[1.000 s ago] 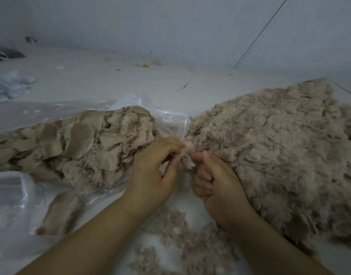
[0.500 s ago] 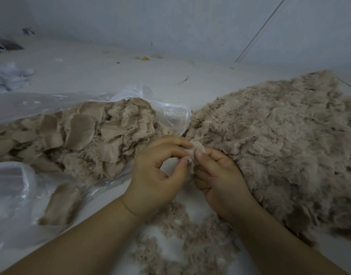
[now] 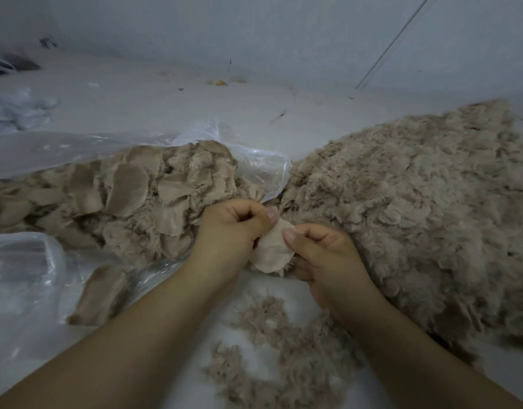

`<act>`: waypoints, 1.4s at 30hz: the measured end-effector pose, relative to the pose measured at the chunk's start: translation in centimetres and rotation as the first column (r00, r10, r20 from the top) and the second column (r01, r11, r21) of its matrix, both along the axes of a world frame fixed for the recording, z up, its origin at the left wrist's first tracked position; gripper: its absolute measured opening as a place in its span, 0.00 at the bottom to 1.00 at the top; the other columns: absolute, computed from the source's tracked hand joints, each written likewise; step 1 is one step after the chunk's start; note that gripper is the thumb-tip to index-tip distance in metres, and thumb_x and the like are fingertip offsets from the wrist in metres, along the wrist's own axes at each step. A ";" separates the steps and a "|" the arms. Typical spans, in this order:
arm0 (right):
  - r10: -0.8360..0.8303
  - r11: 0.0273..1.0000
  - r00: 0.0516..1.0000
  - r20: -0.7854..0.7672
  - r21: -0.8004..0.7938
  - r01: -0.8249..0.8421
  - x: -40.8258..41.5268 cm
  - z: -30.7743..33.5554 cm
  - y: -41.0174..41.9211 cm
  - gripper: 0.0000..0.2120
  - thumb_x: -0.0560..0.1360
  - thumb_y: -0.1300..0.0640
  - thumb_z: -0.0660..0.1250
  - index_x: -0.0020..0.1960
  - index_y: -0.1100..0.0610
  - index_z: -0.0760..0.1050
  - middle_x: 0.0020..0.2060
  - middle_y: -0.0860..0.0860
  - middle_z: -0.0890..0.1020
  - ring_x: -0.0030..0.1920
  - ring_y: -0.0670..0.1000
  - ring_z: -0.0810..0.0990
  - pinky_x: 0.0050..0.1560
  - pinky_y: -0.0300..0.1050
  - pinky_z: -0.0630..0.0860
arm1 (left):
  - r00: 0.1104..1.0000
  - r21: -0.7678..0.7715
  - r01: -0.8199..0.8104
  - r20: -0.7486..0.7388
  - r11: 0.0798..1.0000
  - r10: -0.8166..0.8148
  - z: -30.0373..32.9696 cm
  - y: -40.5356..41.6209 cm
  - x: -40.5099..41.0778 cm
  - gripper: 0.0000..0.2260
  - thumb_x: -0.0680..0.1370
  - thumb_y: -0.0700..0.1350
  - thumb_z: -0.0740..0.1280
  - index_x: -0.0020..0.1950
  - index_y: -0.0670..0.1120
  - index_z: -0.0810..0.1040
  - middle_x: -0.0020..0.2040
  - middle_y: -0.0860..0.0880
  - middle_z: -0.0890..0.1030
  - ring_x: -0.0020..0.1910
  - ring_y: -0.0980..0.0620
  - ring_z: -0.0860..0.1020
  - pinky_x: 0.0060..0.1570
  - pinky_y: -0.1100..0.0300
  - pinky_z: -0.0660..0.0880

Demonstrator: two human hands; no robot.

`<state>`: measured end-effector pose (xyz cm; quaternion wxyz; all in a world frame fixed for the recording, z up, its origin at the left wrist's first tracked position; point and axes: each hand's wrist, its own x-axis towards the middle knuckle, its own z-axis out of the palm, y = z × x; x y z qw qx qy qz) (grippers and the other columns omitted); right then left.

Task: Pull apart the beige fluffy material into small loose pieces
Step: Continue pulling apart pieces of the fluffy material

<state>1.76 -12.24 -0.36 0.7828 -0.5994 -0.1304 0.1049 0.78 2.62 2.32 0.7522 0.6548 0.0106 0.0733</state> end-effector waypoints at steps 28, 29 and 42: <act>-0.120 0.982 0.981 -0.150 0.125 0.139 0.6 -0.5 0.3 0.11 0.78 0.58 0.61 0.44 0.60 0.80 0.26 0.50 0.62 0.23 0.43 0.56 0.21 0.35 0.57 | 0.914 0.957 -0.287 0.283 -0.029 0.291 0.0 5.7 2.6 0.04 0.65 0.33 0.66 0.37 0.40 0.77 0.53 0.40 0.69 0.54 0.42 0.60 0.51 0.46 0.59; -0.121 0.981 0.980 -0.155 0.132 0.142 0.6 -0.4 0.3 0.10 0.78 0.58 0.61 0.45 0.60 0.80 0.26 0.49 0.62 0.23 0.43 0.56 0.21 0.35 0.57 | 0.910 0.954 -0.300 0.293 -0.021 0.294 0.0 5.6 2.5 0.04 0.64 0.33 0.66 0.37 0.40 0.77 0.53 0.40 0.68 0.53 0.43 0.59 0.50 0.46 0.59; -0.112 0.958 0.979 -0.169 0.243 0.151 0.5 -0.2 0.6 0.15 0.82 0.56 0.57 0.38 0.58 0.73 0.23 0.48 0.63 0.21 0.43 0.59 0.21 0.35 0.59 | 0.852 0.708 -0.136 0.440 0.693 -0.282 -0.4 -0.7 0.7 0.14 0.74 0.30 0.63 0.55 0.41 0.83 0.54 0.44 0.77 0.53 0.50 0.75 0.52 0.62 0.73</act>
